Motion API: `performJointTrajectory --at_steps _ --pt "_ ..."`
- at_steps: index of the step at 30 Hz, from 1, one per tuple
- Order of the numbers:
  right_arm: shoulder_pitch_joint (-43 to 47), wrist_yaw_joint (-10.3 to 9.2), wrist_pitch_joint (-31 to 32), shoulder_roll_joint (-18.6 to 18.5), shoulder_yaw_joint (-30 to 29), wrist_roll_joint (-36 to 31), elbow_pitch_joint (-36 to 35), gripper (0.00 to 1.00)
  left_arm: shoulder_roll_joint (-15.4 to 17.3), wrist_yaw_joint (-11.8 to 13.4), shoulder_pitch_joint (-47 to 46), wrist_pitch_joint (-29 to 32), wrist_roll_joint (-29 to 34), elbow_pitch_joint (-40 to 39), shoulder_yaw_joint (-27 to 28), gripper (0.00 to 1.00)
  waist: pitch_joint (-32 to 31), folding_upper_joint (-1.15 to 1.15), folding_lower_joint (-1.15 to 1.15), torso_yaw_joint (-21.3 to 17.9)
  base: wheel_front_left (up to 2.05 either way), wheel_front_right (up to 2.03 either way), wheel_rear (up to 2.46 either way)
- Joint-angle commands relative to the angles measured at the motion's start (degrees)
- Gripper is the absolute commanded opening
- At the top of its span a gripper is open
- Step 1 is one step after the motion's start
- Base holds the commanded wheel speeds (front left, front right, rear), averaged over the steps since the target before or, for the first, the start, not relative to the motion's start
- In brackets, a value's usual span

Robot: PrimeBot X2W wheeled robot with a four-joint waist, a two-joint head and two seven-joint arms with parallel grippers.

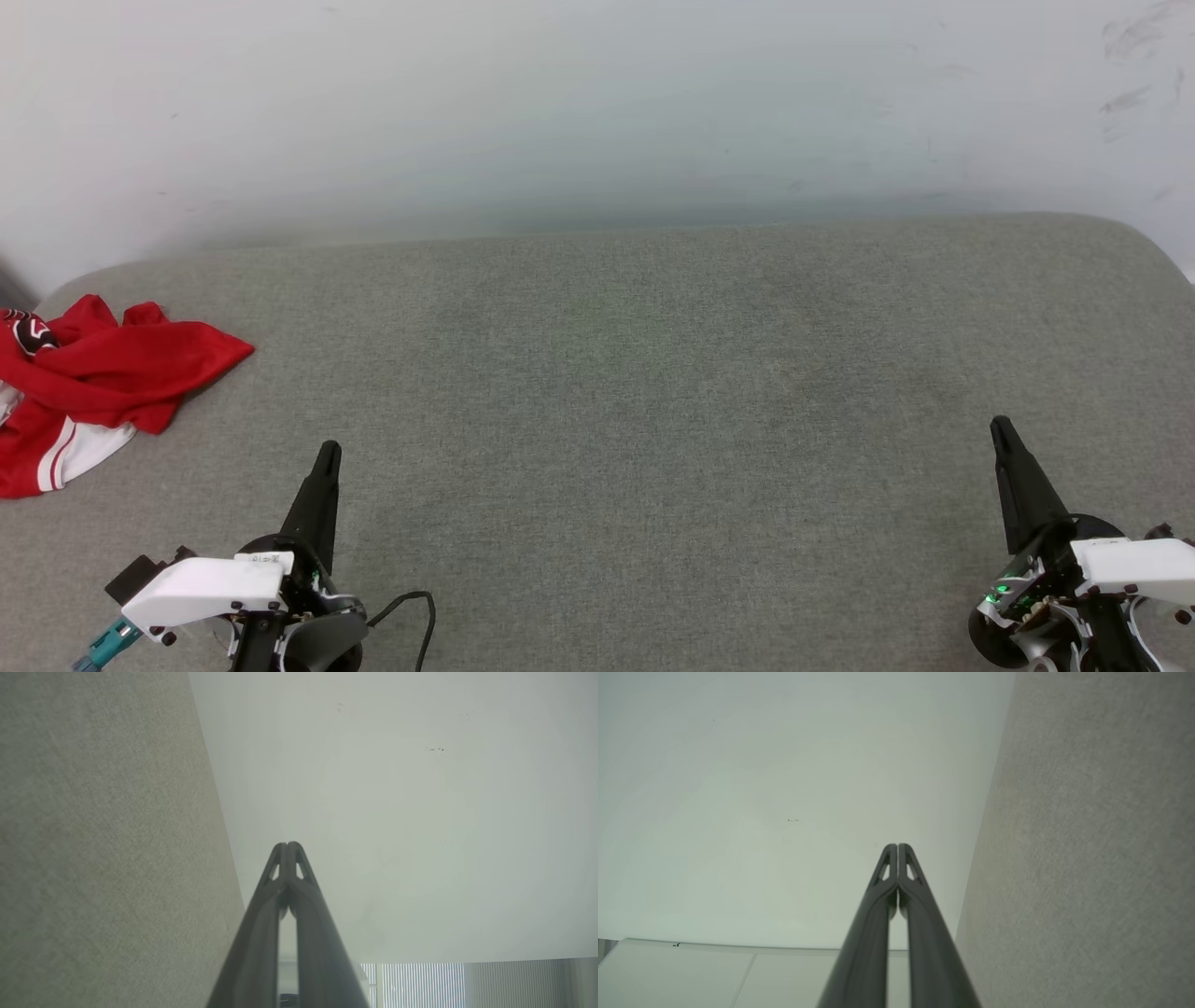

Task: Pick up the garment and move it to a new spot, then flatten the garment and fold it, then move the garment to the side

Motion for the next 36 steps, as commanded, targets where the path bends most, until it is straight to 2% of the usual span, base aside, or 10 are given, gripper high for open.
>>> performJointTrajectory --at_steps 1,32,33,36 --pt "-0.6 -0.02 0.0 0.2 0.0 -0.2 0.0 0.00 -0.1 -0.2 -0.3 0.1 0.0 0.0 0.1 0.00 0.0 0.00 0.00 0.0 0.00 0.00 0.00" --pt "-0.6 -0.02 0.0 0.2 0.0 -0.2 0.0 0.00 -0.1 -0.2 -0.3 0.1 0.0 0.0 0.1 0.00 0.0 0.00 0.00 0.0 0.00 0.00 0.00" --pt "0.0 -0.01 0.0 0.0 0.0 0.0 0.0 1.00 0.0 0.0 0.0 0.0 0.0 0.0 0.0 1.00 0.0 0.00 0.00 0.0 0.00 0.00 0.00" --pt "1.3 -0.02 -0.1 0.0 0.1 0.0 1.4 1.00 -0.1 0.0 1.1 -0.1 0.0 1.4 -0.3 1.00 0.0 0.00 0.00 0.0 0.00 0.00 0.00"
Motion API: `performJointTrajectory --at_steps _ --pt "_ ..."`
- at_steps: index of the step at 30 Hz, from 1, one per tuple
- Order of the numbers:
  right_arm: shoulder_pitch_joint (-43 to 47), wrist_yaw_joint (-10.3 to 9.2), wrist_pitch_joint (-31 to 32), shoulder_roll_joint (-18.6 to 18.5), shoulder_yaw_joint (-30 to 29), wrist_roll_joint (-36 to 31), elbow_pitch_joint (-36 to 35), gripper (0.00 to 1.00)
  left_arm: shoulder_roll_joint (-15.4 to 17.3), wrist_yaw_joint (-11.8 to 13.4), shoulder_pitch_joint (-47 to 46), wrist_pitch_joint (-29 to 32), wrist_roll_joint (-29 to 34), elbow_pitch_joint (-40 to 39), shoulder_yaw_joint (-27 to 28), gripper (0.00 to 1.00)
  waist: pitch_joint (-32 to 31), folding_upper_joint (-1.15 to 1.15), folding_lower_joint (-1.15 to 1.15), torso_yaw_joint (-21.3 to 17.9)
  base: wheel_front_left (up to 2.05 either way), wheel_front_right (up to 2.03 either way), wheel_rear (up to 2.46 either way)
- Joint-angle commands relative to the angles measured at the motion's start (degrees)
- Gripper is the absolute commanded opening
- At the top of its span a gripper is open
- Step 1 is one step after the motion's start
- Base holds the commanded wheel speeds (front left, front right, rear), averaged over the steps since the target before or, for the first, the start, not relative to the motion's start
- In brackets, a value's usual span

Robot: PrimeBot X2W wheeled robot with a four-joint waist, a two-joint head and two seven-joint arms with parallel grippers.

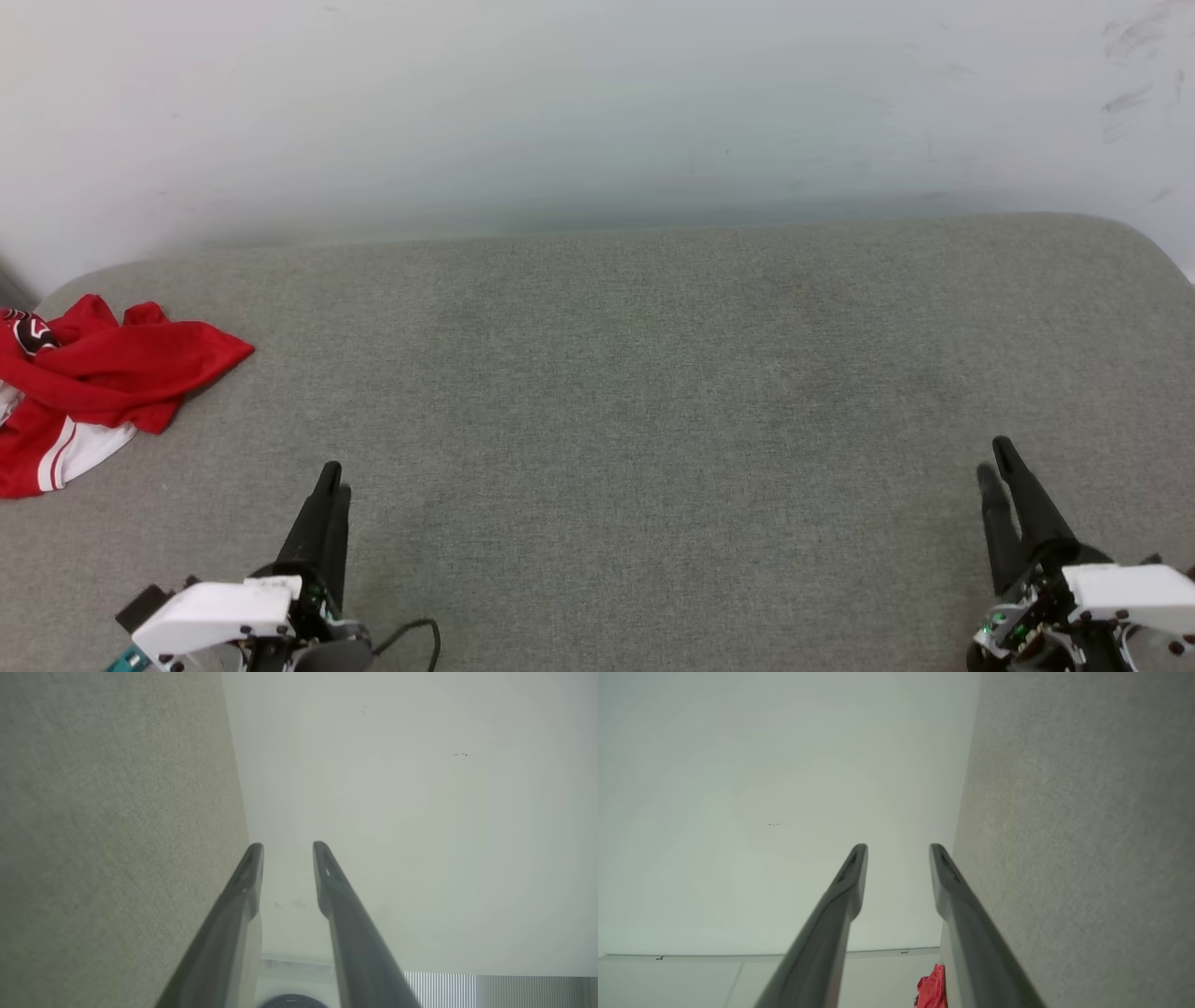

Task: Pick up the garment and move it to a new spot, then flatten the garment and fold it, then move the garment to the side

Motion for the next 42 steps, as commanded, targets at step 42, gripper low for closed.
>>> performJointTrajectory --at_steps 42 --pt "2.5 0.03 -10.6 0.0 2.9 -45.1 -13.6 1.00 0.0 0.2 2.9 -10.6 32.3 -12.2 2.8 1.00 0.8 0.00 0.00 -0.6 0.00 0.00 0.00"
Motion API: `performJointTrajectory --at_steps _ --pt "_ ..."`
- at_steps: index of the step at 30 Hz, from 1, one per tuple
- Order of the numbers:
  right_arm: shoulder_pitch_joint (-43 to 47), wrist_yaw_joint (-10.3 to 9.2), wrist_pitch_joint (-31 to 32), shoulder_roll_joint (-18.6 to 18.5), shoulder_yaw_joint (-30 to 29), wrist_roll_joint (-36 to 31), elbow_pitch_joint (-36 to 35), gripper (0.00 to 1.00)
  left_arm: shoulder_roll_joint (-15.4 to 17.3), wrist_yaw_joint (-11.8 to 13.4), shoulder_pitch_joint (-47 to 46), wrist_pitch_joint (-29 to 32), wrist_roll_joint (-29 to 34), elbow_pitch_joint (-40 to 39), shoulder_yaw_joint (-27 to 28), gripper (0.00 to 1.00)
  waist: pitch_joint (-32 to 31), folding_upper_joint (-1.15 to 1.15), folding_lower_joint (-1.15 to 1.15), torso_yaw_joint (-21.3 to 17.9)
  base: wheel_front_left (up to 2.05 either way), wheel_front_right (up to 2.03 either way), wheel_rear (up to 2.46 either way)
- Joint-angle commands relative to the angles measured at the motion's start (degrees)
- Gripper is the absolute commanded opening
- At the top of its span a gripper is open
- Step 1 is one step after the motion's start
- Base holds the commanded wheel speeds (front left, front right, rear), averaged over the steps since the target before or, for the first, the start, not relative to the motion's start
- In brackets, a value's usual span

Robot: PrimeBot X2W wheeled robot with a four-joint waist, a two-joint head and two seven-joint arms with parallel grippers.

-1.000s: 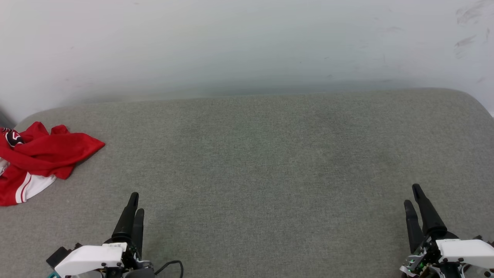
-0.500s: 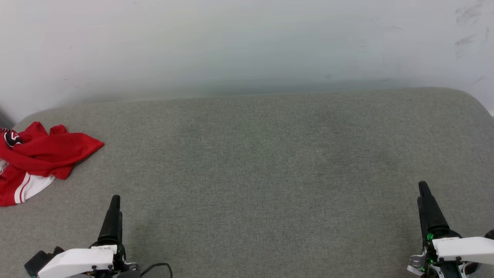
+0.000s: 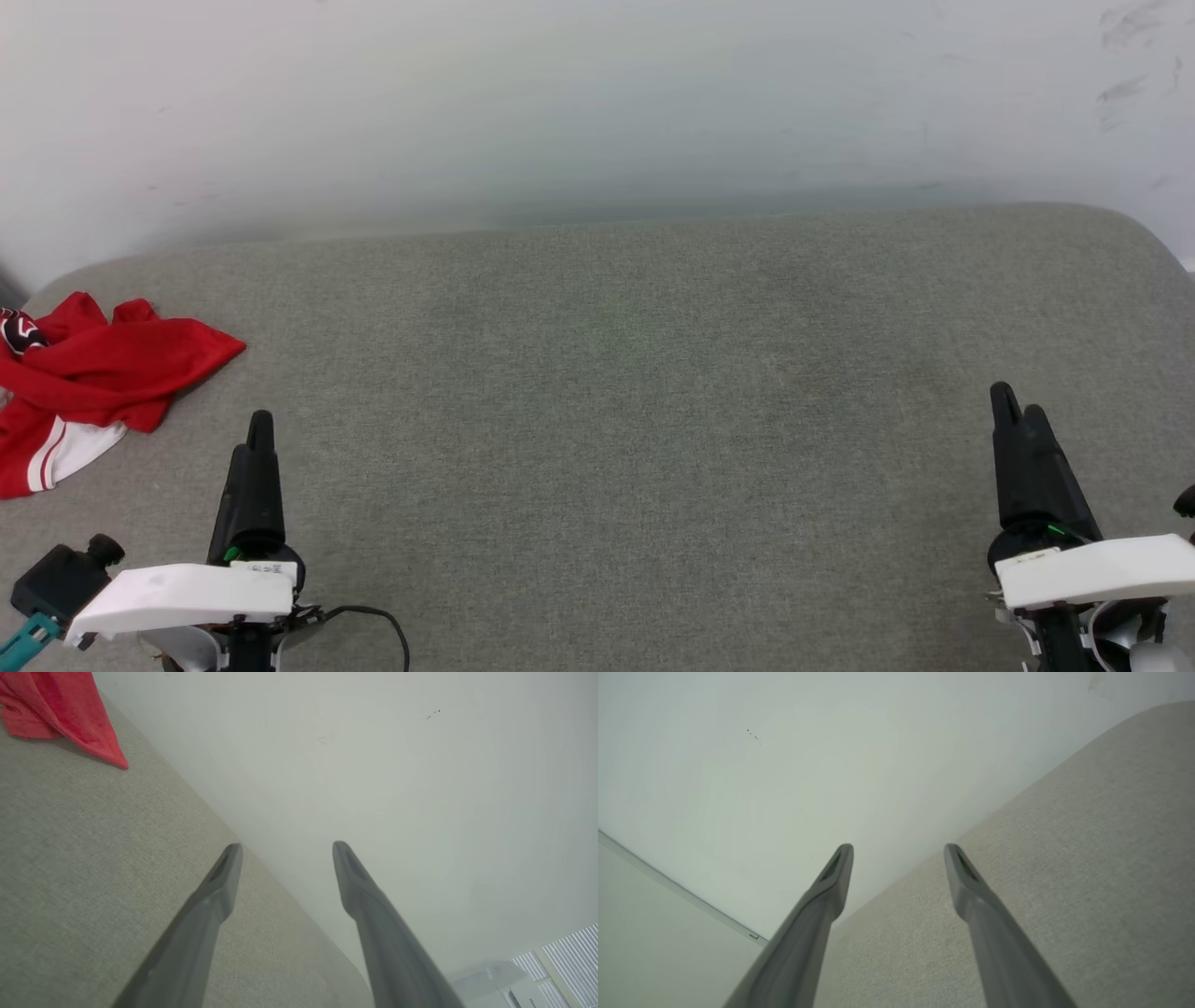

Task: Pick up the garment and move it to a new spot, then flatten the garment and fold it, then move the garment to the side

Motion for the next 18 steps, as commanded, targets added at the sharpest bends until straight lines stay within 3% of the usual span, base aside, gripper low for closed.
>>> performJointTrajectory --at_steps 1,18 --pt "-0.3 0.11 -0.6 -0.1 0.7 -3.8 -2.2 1.00 0.1 0.2 0.2 -0.6 3.0 -2.2 -0.6 1.00 0.1 0.00 -0.01 0.0 0.00 0.00 0.00" --pt "0.6 0.11 -3.6 -0.1 3.1 -24.2 -4.5 1.00 0.2 4.2 1.6 -3.7 24.2 -8.9 -8.7 1.00 0.7 0.00 -0.01 -0.3 0.00 0.00 0.00"
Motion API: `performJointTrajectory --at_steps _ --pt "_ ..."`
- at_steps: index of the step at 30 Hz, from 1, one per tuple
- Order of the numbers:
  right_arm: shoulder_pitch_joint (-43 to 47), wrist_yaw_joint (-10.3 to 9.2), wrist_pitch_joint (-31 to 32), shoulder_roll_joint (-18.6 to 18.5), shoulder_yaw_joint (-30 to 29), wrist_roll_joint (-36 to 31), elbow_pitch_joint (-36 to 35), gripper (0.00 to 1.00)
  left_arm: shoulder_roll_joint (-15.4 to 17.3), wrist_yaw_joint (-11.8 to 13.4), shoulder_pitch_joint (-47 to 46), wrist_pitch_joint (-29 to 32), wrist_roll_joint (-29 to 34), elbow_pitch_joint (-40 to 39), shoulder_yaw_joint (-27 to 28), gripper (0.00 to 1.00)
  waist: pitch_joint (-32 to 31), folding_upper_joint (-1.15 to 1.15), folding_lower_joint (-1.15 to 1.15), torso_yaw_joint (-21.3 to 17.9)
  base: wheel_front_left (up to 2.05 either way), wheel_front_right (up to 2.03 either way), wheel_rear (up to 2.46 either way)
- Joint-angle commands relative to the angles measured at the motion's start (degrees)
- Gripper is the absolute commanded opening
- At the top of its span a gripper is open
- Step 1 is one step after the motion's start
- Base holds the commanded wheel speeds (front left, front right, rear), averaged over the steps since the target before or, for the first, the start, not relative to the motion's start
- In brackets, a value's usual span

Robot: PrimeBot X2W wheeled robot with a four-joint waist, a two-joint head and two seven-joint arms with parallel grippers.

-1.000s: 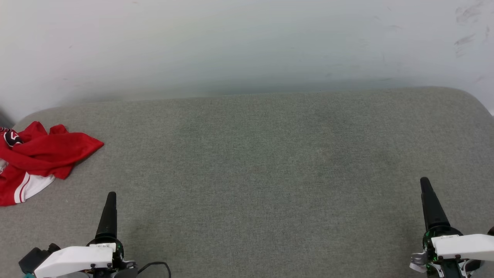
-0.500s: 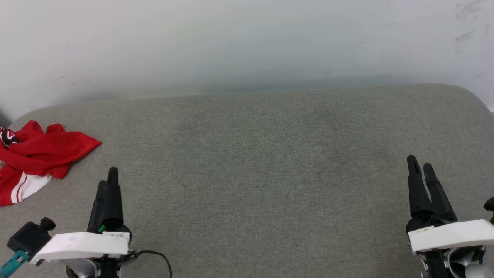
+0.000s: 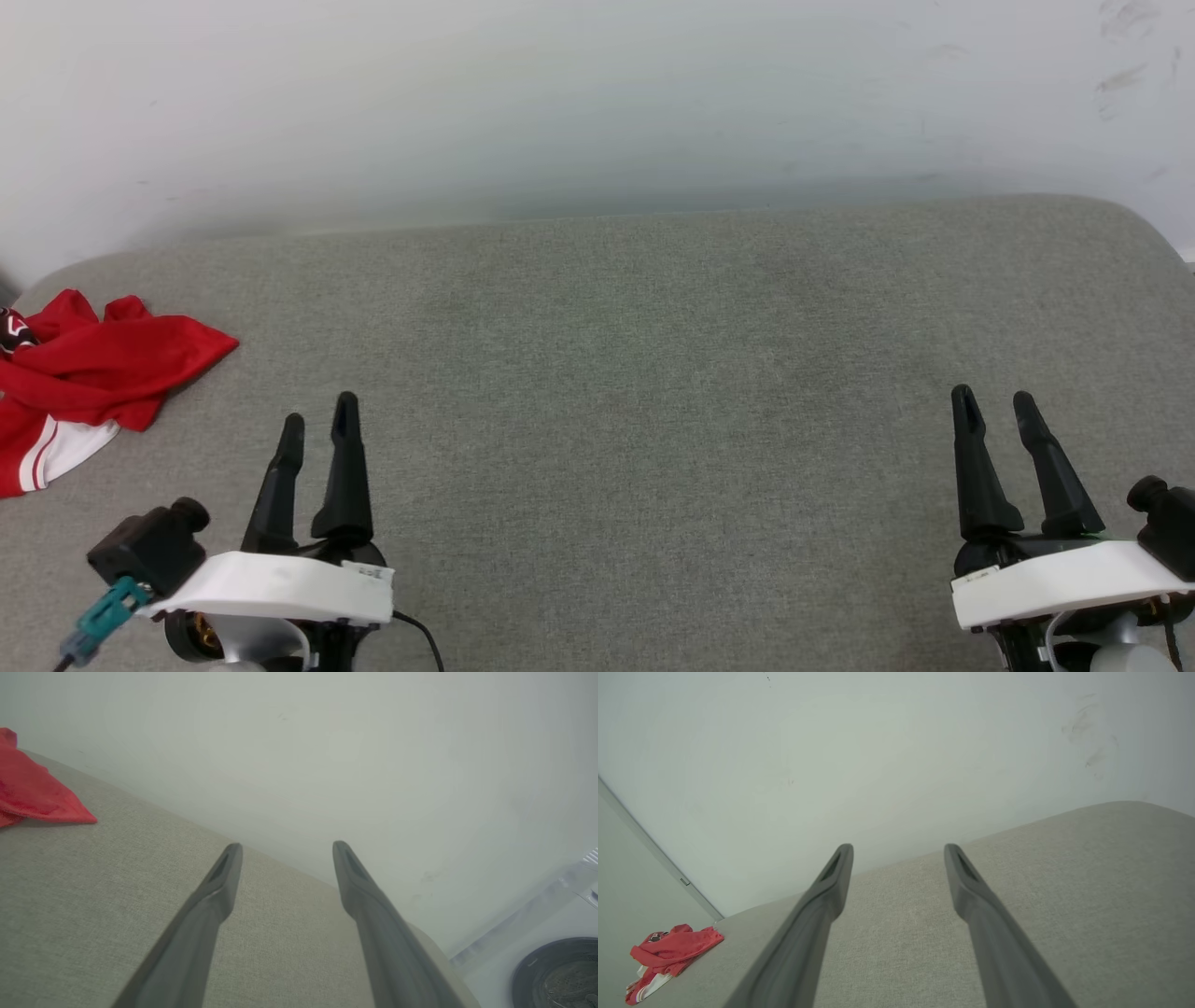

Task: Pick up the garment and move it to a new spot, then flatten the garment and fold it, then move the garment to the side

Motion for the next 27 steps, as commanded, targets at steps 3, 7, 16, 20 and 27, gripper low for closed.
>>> performJointTrajectory --at_steps 3,7,16,20,27 --pt "-0.5 0.10 -1.0 -0.1 0.5 -4.3 -1.3 1.00 0.1 1.1 -0.2 -1.0 5.9 -1.4 -1.9 1.00 0.2 0.00 0.00 -0.1 0.00 0.00 0.00" --pt "-0.1 0.11 -1.6 -0.1 0.5 -7.4 -1.3 1.00 0.1 3.1 0.4 -1.6 9.5 -1.0 -3.4 1.00 0.3 0.00 0.00 -0.1 0.00 0.00 0.00" --pt "0.6 0.11 -3.0 -0.1 -0.4 -14.9 0.2 1.00 0.8 5.4 1.0 -2.9 16.9 1.3 -7.0 1.00 0.5 0.00 0.00 -0.2 0.00 0.00 0.00" --pt "0.6 0.11 -3.5 -0.1 -0.3 -17.8 0.1 1.00 1.5 6.3 0.9 -3.5 19.6 2.0 -8.4 1.00 0.6 0.00 0.00 -0.2 0.00 0.00 0.00" --pt "0.8 0.08 -4.5 -0.1 0.1 -22.1 -0.5 1.00 3.1 8.6 0.7 -4.4 24.1 2.7 -11.8 1.00 0.6 0.00 0.00 -0.3 0.00 0.00 0.00"
